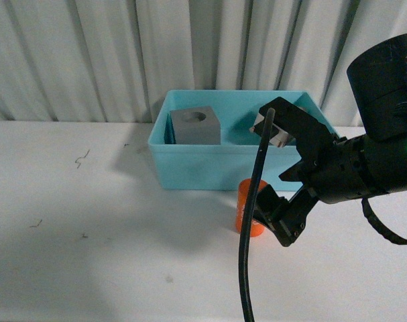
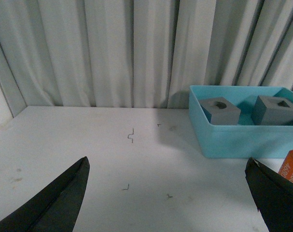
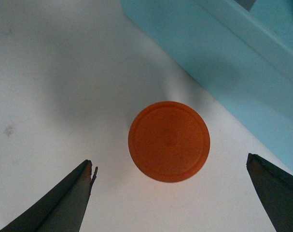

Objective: Place gray and orange parts in blue box

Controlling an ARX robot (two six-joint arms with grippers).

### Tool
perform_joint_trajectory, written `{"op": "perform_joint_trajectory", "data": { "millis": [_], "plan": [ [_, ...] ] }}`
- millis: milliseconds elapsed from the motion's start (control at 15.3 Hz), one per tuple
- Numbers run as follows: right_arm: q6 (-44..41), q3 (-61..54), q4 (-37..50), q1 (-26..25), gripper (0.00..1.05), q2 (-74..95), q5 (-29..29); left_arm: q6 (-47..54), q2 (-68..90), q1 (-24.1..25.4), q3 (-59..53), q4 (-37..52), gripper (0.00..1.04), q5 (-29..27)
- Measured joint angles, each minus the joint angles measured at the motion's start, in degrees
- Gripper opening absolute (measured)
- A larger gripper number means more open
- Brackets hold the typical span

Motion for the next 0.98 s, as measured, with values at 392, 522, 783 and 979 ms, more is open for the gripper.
{"op": "perform_joint_trajectory", "data": {
  "millis": [392,522,783,979],
  "plan": [
    [1.5,1.2,1.9,2.1,0.98,3.2,1.1,0.0,0.0,0.0,0.0,0.0,0.98,0.0],
    [1.5,1.2,2.0,2.1,0.98,3.2,1.2,0.0,0.0,0.0,0.0,0.0,0.98,0.0],
    [1.5,1.2,2.3,2.5,0.98,3.2,1.7,0.0,0.0,0.0,0.0,0.0,0.98,0.0],
    [1.6,1.2,3.2,2.8,0.98,3.2,2.1,0.0,0.0,0.0,0.0,0.0,0.98,0.0]
  ]
}}
